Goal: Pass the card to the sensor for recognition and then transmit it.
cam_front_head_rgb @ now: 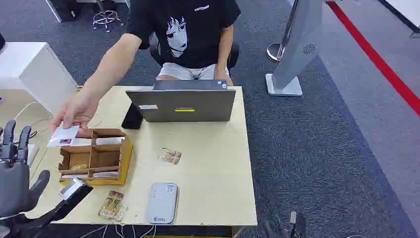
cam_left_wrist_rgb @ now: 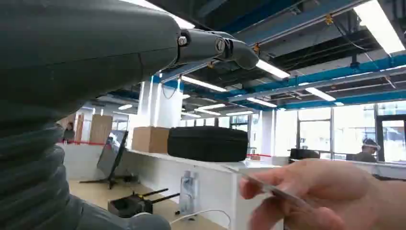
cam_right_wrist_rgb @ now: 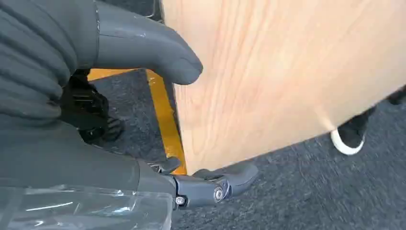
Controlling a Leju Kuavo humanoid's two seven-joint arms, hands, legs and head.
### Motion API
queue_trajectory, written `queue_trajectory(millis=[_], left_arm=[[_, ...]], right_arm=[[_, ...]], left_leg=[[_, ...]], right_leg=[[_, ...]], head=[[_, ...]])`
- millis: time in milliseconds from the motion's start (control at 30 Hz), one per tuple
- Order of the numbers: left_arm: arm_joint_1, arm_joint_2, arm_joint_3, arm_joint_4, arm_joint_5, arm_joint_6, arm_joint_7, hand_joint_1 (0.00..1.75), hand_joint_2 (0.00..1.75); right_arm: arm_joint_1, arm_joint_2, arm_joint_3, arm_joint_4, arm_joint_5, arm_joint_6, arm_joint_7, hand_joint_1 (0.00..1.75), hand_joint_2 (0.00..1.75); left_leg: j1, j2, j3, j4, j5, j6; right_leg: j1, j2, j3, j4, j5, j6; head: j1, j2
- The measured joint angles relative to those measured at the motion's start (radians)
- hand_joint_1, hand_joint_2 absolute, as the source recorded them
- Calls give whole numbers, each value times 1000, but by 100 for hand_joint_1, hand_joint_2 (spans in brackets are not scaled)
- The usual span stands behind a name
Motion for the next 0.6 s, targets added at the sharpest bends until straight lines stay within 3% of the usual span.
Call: queue_trajectory(millis=[200, 233, 600], left_arm=[[-23, 50, -42, 40, -45, 6, 33, 0, 175], [-24, 56, -47, 45, -48, 8, 37, 171, 175], [-28, 79, -67, 56, -46, 21, 50, 175, 175]], right_arm=[[0, 2, 34, 5, 8, -1, 0, 0, 175], [0, 2, 40, 5, 9, 0, 0, 0, 175], [1, 5, 74, 6, 10, -2, 0, 0, 175]], left_leg=[[0, 0, 0, 0, 0, 0], [0, 0, -1, 0, 0, 0], [0, 0, -1, 0, 0, 0]], right_leg=[[0, 0, 0, 0, 0, 0], [0, 0, 0, 0, 0, 0], [0, 0, -1, 0, 0, 0]], head=[[0, 0], [0, 0], [0, 0]])
